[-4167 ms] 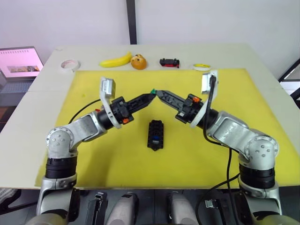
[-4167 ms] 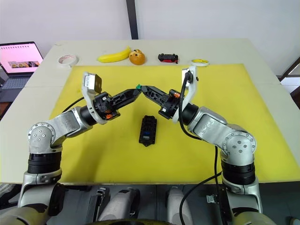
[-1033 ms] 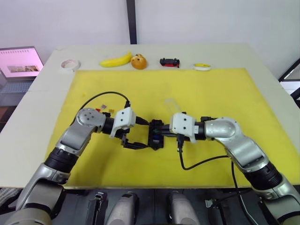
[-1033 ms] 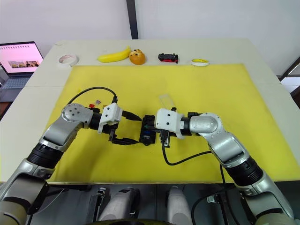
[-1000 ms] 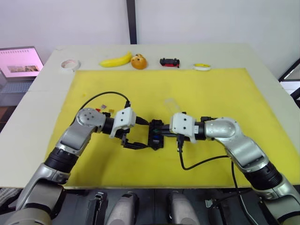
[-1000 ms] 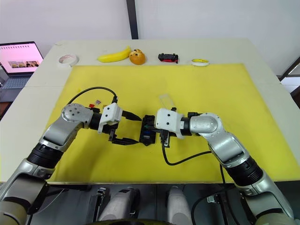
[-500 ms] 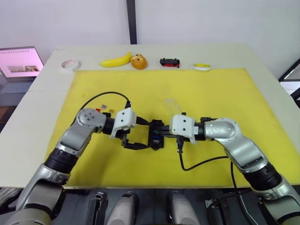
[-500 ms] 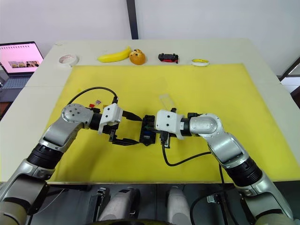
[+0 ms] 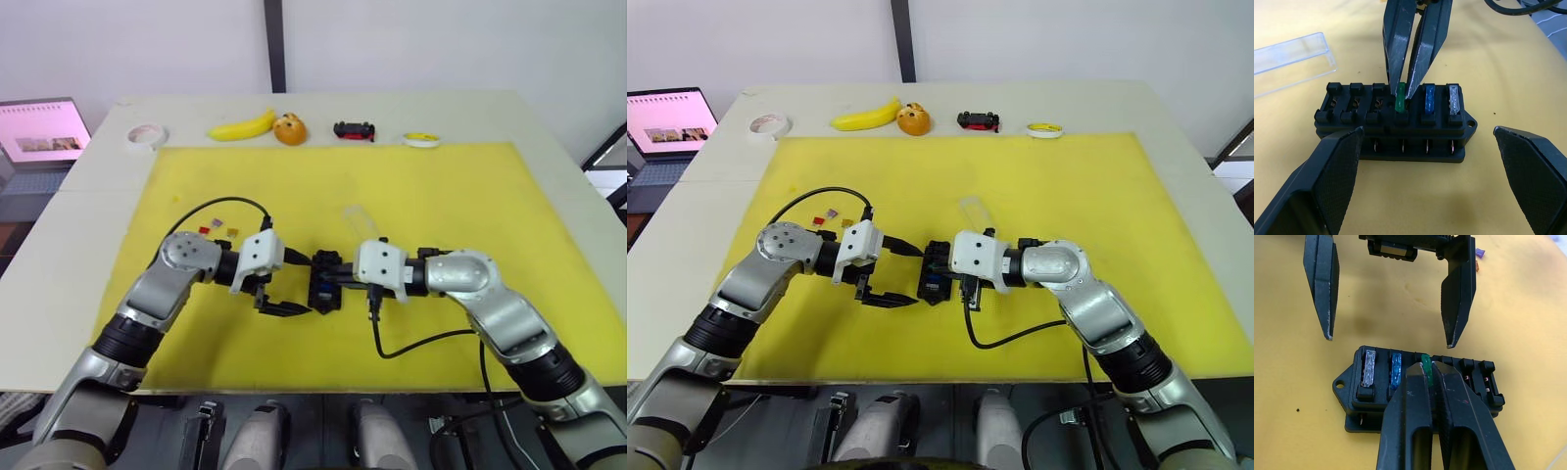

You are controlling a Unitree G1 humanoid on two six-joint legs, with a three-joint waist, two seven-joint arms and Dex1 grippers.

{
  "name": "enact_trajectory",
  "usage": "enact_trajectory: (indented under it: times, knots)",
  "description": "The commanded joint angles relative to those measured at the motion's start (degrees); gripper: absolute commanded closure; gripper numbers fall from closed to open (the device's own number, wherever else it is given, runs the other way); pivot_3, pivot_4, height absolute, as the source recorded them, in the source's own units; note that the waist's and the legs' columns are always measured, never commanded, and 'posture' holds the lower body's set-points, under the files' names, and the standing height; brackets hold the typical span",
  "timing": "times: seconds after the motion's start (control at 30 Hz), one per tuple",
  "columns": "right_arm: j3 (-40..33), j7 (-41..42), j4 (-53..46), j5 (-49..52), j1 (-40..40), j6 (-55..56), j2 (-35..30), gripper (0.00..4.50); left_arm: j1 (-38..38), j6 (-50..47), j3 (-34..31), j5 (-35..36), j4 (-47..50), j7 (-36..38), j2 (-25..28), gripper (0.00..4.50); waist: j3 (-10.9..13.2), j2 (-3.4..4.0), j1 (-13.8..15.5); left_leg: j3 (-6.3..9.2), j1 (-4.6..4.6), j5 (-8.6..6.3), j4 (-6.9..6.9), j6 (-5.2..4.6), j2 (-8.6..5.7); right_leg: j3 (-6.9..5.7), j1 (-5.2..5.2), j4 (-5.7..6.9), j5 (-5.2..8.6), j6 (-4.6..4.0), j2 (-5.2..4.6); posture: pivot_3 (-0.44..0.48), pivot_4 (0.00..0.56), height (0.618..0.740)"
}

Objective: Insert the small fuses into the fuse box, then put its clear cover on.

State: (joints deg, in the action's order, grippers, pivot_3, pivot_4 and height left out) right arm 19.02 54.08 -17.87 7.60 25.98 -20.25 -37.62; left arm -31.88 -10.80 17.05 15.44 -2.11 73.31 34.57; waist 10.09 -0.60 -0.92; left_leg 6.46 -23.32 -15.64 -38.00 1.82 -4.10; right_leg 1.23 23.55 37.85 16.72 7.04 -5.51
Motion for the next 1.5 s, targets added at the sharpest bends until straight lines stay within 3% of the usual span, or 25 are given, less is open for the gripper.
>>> enact_trajectory:
  times: [0.03, 0.13, 0.67, 0.77, 0.87, 1.5]
  knots:
    - [-2.38, 0.27, -2.60, 1.91, 0.85, -0.90, 0.70, 3.39, -0.71, 0.68, -1.50, 0.17, 1.24, -0.02, -0.15, 0.00, 0.00, 0.00, 0.00, 0.00, 0.00, 0.00, 0.00, 0.00, 0.00, 0.00, 0.01, 0.01, 0.00, 0.00, 0.00, 0.000, 0.150, 0.740]
    - [-3.46, 0.40, -4.16, 3.08, 1.50, -2.80, 0.59, 2.02, -0.76, 0.86, -1.55, 0.14, 0.87, 0.05, -0.13, 0.00, 0.00, 0.00, 0.03, 0.00, 0.00, 0.00, 0.00, 0.00, 0.00, 0.00, 0.01, 0.02, 0.00, 0.00, 0.00, 0.000, 0.150, 0.740]
    - [-9.27, -2.25, -5.38, 11.32, -0.95, -10.72, 3.35, 2.02, 0.06, 1.31, -1.40, 0.34, 1.57, 0.11, -0.40, 0.00, 0.00, 0.00, -0.05, -0.01, 0.00, 0.00, -0.01, 0.00, -0.01, 0.02, 0.02, 0.04, 0.00, 0.00, -0.01, 0.000, 0.150, 0.740]
    - [-9.81, -3.18, -7.04, 13.69, -1.75, -13.22, 4.46, 2.91, -0.16, 1.58, -1.46, 0.31, 1.36, 0.55, -0.20, 0.00, -0.01, 0.00, -0.02, -0.01, 0.00, 0.00, -0.02, 0.00, 0.00, 0.02, 0.03, 0.07, 0.00, 0.00, 0.00, 0.000, 0.150, 0.740]
    - [-9.16, -4.34, -8.97, 14.59, -3.44, -14.77, 4.97, 4.40, -0.36, 1.73, -1.48, 0.45, 1.43, 1.24, 0.01, 0.00, -0.01, -0.01, 0.09, 0.00, 0.00, 0.00, -0.02, 0.00, -0.01, 0.02, 0.03, 0.07, 0.00, 0.00, -0.01, 0.000, 0.150, 0.740]
    - [-3.49, -9.88, -9.11, 10.99, -5.11, -19.47, 4.83, 4.46, -0.62, 1.99, -1.27, 0.09, 1.57, 1.93, -0.17, 0.00, -0.02, 0.00, -0.07, -0.02, 0.01, -0.01, -0.05, -0.01, -0.02, 0.03, 0.04, 0.13, 0.00, 0.00, -0.01, 0.000, 0.150, 0.740]
